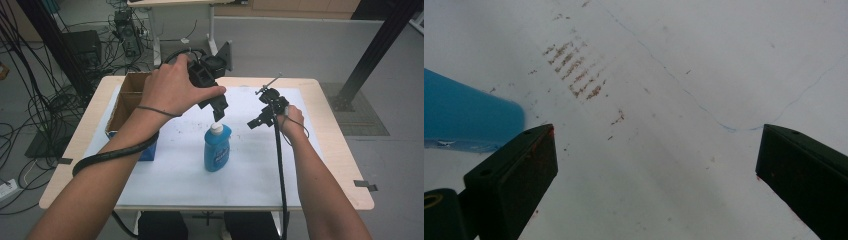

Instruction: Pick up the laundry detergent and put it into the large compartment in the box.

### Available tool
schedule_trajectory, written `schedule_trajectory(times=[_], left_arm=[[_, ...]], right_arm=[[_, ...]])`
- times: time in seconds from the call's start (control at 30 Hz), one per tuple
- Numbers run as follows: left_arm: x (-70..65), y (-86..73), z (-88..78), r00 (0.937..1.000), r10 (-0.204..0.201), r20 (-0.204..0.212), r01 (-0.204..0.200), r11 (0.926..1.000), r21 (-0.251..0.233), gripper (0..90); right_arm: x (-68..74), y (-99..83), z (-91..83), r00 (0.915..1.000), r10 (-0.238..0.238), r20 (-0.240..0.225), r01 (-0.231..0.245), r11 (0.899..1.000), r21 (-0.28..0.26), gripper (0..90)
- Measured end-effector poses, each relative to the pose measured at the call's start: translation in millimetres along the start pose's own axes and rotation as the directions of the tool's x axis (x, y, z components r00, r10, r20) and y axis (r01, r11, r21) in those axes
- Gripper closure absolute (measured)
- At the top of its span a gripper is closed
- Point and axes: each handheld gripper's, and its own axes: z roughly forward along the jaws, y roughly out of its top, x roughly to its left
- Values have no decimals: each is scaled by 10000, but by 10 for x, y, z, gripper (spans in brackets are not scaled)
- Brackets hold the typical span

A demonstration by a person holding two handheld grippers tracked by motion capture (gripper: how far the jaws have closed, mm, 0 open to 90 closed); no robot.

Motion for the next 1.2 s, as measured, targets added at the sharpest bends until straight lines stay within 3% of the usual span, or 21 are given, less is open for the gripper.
schedule_trajectory(times=[0.77,1.2], left_arm=[[-10,177,336,9981,126,610,-152,9990,432,48],[-77,291,601,9985,202,506,-243,9963,826,52]], right_arm=[[19,-16,31,10000,-27,43,27,9999,113,33],[-1,-37,21,10000,41,0,-41,10000,86,33]])
